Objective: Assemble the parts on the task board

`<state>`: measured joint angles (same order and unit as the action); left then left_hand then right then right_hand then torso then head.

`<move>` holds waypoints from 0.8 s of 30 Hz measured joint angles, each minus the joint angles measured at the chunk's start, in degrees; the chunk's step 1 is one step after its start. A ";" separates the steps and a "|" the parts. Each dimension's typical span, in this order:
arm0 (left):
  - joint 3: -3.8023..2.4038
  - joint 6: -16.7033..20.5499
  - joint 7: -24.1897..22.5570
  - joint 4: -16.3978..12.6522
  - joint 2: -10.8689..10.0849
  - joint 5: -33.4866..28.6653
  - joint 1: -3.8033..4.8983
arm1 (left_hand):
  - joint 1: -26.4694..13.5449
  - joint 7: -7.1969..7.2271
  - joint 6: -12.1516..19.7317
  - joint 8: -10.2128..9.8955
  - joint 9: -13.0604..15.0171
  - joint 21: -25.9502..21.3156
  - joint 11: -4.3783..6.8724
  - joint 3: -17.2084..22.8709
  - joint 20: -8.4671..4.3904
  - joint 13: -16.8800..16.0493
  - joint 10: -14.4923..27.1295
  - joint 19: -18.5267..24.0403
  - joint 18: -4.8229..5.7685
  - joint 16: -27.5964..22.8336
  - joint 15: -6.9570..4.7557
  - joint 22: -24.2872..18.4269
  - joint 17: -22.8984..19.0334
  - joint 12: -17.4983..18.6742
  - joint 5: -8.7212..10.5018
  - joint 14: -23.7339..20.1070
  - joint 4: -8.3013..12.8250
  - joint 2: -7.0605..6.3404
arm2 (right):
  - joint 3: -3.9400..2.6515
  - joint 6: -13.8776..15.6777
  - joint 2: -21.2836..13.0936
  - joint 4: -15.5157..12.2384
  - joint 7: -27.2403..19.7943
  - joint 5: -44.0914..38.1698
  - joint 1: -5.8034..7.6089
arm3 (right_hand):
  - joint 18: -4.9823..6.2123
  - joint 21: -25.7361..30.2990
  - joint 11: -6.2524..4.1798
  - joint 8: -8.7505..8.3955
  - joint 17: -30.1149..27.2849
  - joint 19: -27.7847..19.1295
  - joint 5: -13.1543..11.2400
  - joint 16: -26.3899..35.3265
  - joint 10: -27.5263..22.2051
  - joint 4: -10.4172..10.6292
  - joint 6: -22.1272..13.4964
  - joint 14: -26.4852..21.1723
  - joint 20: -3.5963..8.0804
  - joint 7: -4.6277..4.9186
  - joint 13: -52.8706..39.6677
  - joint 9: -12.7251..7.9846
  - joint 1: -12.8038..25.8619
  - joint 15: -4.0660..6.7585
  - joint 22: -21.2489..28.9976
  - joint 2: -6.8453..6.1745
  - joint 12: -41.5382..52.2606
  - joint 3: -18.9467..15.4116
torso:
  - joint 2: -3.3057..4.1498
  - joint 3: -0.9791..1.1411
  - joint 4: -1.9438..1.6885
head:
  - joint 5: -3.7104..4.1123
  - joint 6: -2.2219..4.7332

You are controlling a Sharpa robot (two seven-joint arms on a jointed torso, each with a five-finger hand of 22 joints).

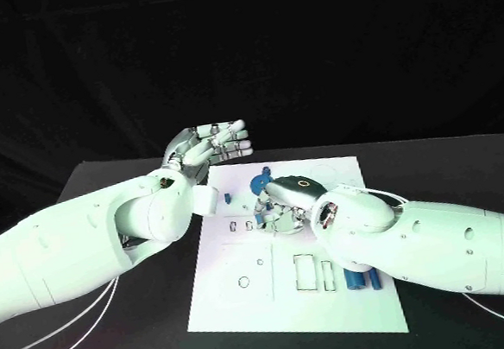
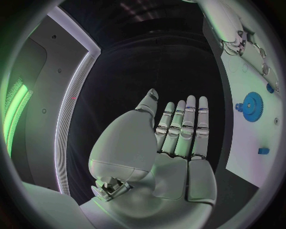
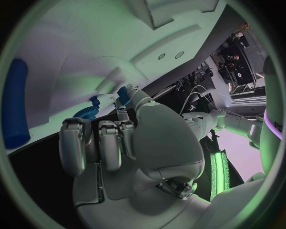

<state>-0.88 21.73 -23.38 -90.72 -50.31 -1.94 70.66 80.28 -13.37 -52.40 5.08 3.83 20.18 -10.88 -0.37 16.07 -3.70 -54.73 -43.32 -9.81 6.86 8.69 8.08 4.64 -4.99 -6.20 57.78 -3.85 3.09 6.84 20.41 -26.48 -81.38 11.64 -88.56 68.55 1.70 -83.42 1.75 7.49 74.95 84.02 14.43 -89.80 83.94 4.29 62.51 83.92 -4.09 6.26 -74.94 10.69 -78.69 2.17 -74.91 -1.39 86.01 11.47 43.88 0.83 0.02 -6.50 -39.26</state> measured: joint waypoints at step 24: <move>0.00 0.03 0.46 0.03 0.02 -0.03 0.00 | 0.00 0.00 0.00 0.00 0.00 0.00 0.00 0.00 0.00 0.00 0.00 0.00 0.00 0.00 0.00 0.01 0.00 0.00 0.00 0.00 0.00 0.00 | -0.10 0.34 0.46 -0.33 0.52 -1.33 -1.08 | 0.00 0.00 0.00 0.03 -0.01 0.00 -0.01 0.00 0.00 0.00 0.01 0.00 0.00 -0.03 0.01 0.43 0.52 0.00 -0.01 -0.53 0.00 -0.02 | -0.01 0.00 0.05 | -0.49 -0.38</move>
<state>-0.88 21.75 -22.92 -90.69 -50.29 -1.97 70.66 80.28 -13.37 -52.40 5.08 3.83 20.18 -10.88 -0.37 16.07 -3.70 -54.74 -43.32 -9.81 6.86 8.69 8.09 4.64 -4.99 -6.20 57.78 -3.85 3.09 6.74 20.75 -26.02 -81.70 12.16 -89.89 67.47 1.70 -83.42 1.75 7.52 74.94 84.02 14.42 -89.79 83.94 4.29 62.52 83.92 -4.09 6.23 -74.92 11.12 -78.17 2.17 -74.92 -1.92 86.01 11.45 43.87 0.83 0.07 -6.99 -39.64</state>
